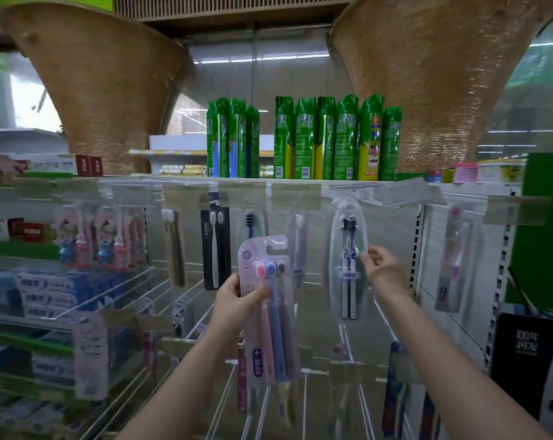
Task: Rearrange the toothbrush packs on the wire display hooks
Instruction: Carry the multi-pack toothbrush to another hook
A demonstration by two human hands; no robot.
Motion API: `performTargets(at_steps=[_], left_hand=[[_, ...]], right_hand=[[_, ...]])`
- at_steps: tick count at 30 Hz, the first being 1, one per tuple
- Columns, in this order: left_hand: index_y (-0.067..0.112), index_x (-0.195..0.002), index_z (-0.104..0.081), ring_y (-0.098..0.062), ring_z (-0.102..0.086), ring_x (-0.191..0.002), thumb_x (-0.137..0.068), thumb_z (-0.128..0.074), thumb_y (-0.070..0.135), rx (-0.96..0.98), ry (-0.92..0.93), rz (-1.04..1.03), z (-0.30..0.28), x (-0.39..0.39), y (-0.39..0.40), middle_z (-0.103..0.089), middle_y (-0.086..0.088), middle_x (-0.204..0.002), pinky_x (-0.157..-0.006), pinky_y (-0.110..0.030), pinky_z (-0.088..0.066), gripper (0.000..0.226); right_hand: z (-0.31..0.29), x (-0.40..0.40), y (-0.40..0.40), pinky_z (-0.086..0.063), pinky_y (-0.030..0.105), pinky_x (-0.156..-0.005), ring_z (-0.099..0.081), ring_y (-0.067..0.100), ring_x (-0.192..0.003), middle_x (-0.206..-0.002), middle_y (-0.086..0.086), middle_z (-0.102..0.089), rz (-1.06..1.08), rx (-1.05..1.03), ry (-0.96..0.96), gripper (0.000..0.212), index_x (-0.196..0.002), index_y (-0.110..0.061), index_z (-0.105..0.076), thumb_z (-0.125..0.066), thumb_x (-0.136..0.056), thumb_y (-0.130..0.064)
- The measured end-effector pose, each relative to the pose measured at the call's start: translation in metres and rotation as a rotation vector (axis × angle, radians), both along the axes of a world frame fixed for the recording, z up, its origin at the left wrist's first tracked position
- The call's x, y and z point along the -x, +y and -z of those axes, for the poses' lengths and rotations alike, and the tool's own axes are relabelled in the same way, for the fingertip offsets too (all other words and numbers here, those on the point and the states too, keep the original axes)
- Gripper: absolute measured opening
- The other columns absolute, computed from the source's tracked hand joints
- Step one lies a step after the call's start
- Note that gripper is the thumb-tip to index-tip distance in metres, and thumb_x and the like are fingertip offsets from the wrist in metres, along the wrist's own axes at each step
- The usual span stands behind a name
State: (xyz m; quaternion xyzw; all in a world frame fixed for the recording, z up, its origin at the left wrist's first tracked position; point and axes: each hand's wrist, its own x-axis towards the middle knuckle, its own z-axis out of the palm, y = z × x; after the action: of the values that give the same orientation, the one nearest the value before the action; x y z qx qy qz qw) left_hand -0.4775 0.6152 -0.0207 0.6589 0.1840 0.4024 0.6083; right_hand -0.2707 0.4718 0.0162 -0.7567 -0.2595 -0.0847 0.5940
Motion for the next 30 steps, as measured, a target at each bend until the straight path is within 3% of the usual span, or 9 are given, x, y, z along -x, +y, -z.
performTargets(at_steps=[2, 7, 11, 14, 19, 22, 26, 30], left_hand=[[0.013, -0.1, -0.063, -0.019, -0.068, -0.076, -0.078, -0.073, 0.009, -0.013, -0.003, -0.016, -0.001, 0.003, 0.002, -0.071, -0.007, -0.089, -0.069, -0.034, -0.056, 0.025], [0.015, -0.1, -0.063, -0.024, -0.067, -0.084, -0.078, -0.073, 0.007, -0.009, -0.02, -0.027, -0.002, 0.004, 0.003, -0.071, -0.008, -0.092, -0.073, -0.038, -0.055, 0.027], [0.015, -0.099, -0.064, -0.028, -0.067, -0.087, -0.076, -0.075, 0.009, -0.003, -0.023, -0.015, -0.003, 0.0, 0.001, -0.071, -0.01, -0.093, -0.081, -0.045, -0.056, 0.026], [0.015, -0.1, -0.064, -0.031, -0.067, -0.092, -0.076, -0.075, 0.011, 0.001, -0.025, 0.001, -0.005, -0.005, -0.004, -0.071, -0.01, -0.095, -0.085, -0.049, -0.054, 0.027], [0.017, -0.097, -0.062, -0.028, -0.067, -0.09, -0.077, -0.074, 0.01, -0.006, -0.044, 0.029, -0.005, -0.017, -0.02, -0.07, -0.007, -0.094, -0.085, -0.049, -0.054, 0.025], [0.016, -0.104, -0.062, -0.026, -0.067, -0.093, -0.077, -0.073, 0.011, -0.017, -0.047, 0.047, -0.003, -0.021, -0.028, -0.07, -0.007, -0.097, -0.085, -0.048, -0.054, 0.03], [0.017, -0.103, -0.062, -0.028, -0.068, -0.093, -0.077, -0.074, 0.009, -0.01, -0.05, 0.058, 0.002, -0.018, -0.029, -0.071, -0.007, -0.097, -0.083, -0.046, -0.055, 0.03], [0.019, -0.102, -0.063, -0.029, -0.068, -0.092, -0.077, -0.074, 0.013, -0.005, -0.023, 0.035, 0.01, -0.004, -0.022, -0.071, -0.008, -0.098, -0.082, -0.048, -0.056, 0.028]], right_hand=[[0.003, -0.003, 0.005, -0.046, 0.045, -0.097, -0.058, 0.028, -0.105, -0.115, 0.012, -0.063, -0.002, -0.007, -0.009, 0.03, -0.119, -0.004, -0.056, -0.049, -0.097, -0.023], [0.015, -0.01, 0.013, -0.049, 0.049, -0.09, -0.061, 0.033, -0.096, -0.104, 0.017, -0.065, 0.026, -0.092, 0.055, 0.023, -0.105, -0.004, -0.058, -0.059, -0.091, -0.022], [0.03, 0.003, 0.008, -0.049, 0.037, -0.077, -0.057, 0.027, -0.085, -0.101, 0.016, -0.058, 0.115, -0.091, -0.025, 0.021, -0.102, -0.004, -0.05, -0.061, -0.089, -0.018], [0.031, 0.026, 0.003, -0.044, 0.017, -0.063, -0.057, 0.015, -0.079, -0.093, 0.006, -0.061, -0.081, 0.02, -0.072, 0.019, -0.103, -0.007, -0.055, -0.057, -0.093, -0.023], [0.026, 0.065, -0.002, -0.057, 0.024, -0.076, -0.066, 0.01, -0.09, -0.105, 0.002, -0.069, -0.529, -0.064, 0.101, 0.017, -0.107, -0.018, -0.061, -0.053, -0.094, -0.025], [0.03, 0.073, -0.004, -0.057, 0.024, -0.076, -0.069, 0.011, -0.091, -0.103, -0.002, -0.07, -0.6, -0.003, 0.127, 0.018, -0.107, -0.025, -0.06, -0.057, -0.091, -0.032], [0.039, 0.075, -0.002, -0.059, 0.028, -0.073, -0.069, 0.02, -0.093, -0.104, 0.005, -0.071, -0.65, -0.066, 0.21, 0.026, -0.112, -0.012, -0.062, -0.062, -0.089, -0.023], [0.045, 0.081, 0.007, -0.059, 0.029, -0.073, -0.071, 0.018, -0.089, -0.101, 0.002, -0.072, -0.697, -0.054, 0.238, 0.023, -0.109, -0.014, -0.064, -0.063, -0.088, -0.023]])
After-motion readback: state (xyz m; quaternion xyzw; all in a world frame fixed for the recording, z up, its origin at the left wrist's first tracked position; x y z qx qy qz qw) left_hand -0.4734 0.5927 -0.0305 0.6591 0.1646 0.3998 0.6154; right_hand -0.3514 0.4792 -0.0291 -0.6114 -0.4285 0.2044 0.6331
